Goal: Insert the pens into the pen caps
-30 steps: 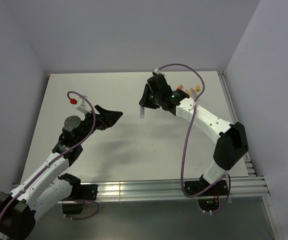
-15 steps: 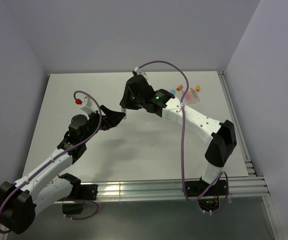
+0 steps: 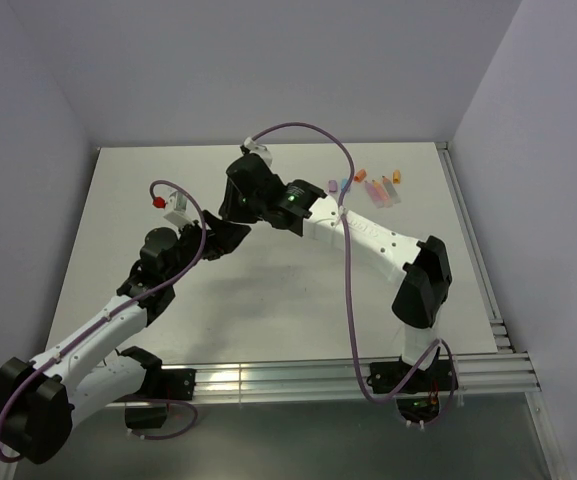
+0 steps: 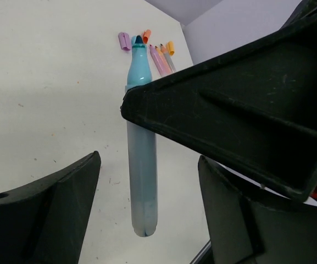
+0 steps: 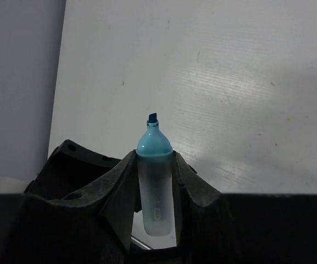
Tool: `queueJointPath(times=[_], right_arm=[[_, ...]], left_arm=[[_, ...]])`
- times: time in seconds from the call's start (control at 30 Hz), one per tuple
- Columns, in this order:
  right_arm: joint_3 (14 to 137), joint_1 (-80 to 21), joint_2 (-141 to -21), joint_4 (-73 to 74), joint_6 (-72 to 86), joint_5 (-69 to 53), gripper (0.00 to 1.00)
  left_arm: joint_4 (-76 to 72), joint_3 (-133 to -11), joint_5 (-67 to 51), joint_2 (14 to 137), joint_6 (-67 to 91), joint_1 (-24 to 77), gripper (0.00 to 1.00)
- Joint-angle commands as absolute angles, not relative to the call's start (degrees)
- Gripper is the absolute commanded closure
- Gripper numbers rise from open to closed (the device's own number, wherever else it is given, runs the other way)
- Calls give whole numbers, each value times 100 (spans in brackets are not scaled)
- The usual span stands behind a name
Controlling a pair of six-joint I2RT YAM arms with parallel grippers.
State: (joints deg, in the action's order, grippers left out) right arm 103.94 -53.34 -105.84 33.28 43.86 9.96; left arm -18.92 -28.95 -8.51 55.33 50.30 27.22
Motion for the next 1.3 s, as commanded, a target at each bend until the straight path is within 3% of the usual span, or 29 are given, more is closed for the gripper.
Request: queueJointPath(times=[0.0,0.2,0.53,0.6,0.63,0.8,1.03,1.27], right_arm=[[10705,-5414,-10617,3480,4430,1195,100],[10556,-5440,-10556,3454,4430,1327,100],[10564,-5511,-10600,3419,4438,1318,100],[10556,-5511,-10591,3410,4421,1336,100],[10556,-5511,-10582,3410,4421,1345,100],[10477,-5528,-10538,3366,4368,1415,100],[10624,-5520,-10362,3366,4044,1678,58],[11188,-5432,-10239,3656,3744,1986,45]], left_arm=[[-2101,-3076,-712,5432,4983,2742,24],[-1925,-3129,-624,5326,4966,2742,50],[-1907,-3120,-659,5353,4931,2733,78],[-1881,-3111,-650,5335,4931,2742,96],[-1881,-3103,-650,5335,4948,2742,99],[-1793,-3146,-650,5317,4948,2742,100],[-1618,-3287,-914,5432,4966,2733,100],[-1213,-3357,-914,5353,4896,2742,100]])
